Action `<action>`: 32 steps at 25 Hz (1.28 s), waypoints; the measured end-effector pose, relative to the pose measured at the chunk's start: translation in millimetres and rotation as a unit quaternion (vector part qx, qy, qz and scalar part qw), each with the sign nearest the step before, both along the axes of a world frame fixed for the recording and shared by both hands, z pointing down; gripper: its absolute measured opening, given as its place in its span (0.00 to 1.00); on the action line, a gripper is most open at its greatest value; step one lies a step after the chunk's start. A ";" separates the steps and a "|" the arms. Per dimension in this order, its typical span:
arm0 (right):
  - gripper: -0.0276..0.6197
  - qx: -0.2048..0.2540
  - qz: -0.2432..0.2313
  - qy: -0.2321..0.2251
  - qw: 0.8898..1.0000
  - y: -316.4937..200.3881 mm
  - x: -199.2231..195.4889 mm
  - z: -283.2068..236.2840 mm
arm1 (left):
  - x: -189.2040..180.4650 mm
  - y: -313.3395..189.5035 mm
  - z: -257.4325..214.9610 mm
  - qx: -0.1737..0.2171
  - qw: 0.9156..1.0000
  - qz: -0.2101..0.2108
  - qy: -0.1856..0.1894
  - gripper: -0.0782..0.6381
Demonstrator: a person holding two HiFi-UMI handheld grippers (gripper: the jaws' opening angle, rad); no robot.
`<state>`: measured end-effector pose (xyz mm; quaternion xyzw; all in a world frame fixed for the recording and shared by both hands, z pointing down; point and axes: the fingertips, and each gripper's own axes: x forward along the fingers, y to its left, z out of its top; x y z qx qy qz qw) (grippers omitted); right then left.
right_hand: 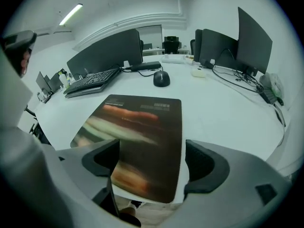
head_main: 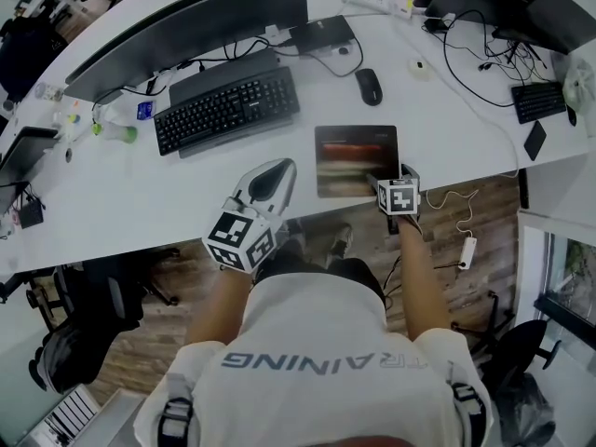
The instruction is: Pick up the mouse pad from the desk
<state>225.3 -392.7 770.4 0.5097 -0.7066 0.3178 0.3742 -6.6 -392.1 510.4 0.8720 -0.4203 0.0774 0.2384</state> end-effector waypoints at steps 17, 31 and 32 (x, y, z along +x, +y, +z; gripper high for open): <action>0.69 -0.006 0.036 0.003 0.999 1.1 1.0 7.6 | 8.8 -0.4 4.7 -0.003 1.000 -0.002 0.000 0.16; 0.39 0.009 0.039 -0.007 0.999 8.4 -14.2 2.5 | 6.9 4.8 3.7 -0.003 1.000 -0.007 0.002 0.16; 0.37 0.014 0.036 -0.009 0.999 9.0 -16.5 2.7 | 6.6 4.9 3.0 -0.003 1.000 -0.007 0.002 0.16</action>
